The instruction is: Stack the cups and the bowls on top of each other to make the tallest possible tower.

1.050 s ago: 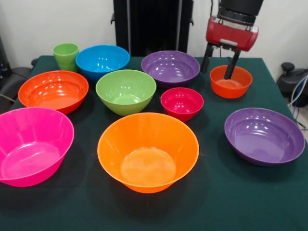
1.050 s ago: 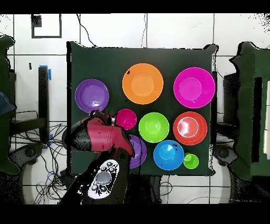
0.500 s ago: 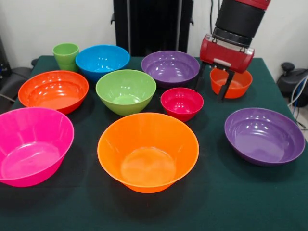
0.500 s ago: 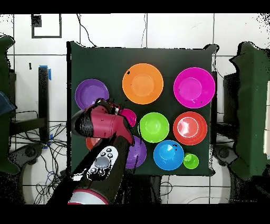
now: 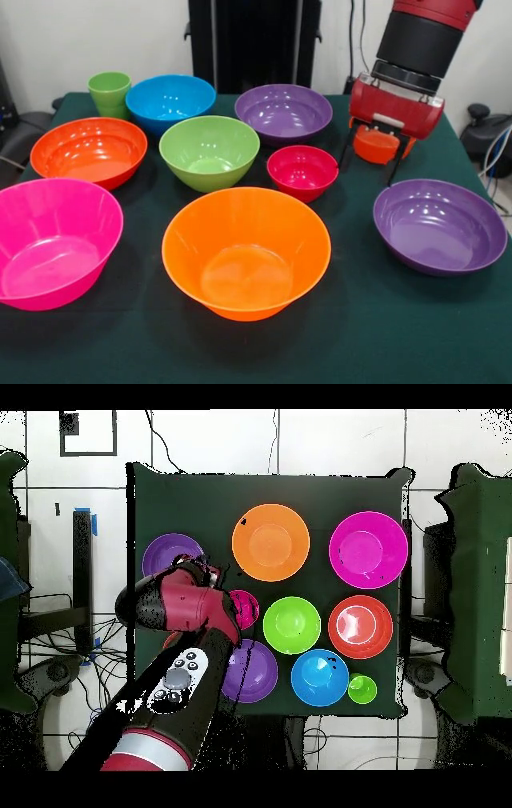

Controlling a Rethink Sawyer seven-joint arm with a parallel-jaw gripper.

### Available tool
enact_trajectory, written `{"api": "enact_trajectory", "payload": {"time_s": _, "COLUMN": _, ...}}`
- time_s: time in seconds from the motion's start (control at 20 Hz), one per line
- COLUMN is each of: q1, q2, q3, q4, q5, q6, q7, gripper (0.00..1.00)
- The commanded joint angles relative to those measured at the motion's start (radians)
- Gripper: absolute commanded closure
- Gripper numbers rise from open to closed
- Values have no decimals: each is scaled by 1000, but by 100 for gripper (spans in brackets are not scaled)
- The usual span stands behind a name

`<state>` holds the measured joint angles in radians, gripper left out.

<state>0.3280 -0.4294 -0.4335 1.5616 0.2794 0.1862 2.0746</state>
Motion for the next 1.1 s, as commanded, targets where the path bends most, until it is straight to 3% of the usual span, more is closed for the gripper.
{"api": "enact_trajectory", "payload": {"time_s": 0.05, "q1": 28, "q2": 66, "q3": 51, "q4": -76, "q5": 52, "q6": 3, "q7": 193, "gripper": 0}}
{"api": "enact_trajectory", "payload": {"time_s": 0.75, "q1": 5, "q2": 139, "q3": 126, "q4": -41, "q5": 52, "q6": -150, "q7": 176, "gripper": 0}}
{"api": "enact_trajectory", "payload": {"time_s": 1.1, "q1": 24, "q2": 143, "q3": 141, "q4": -45, "q5": 80, "q6": -119, "q7": 179, "gripper": 0}}
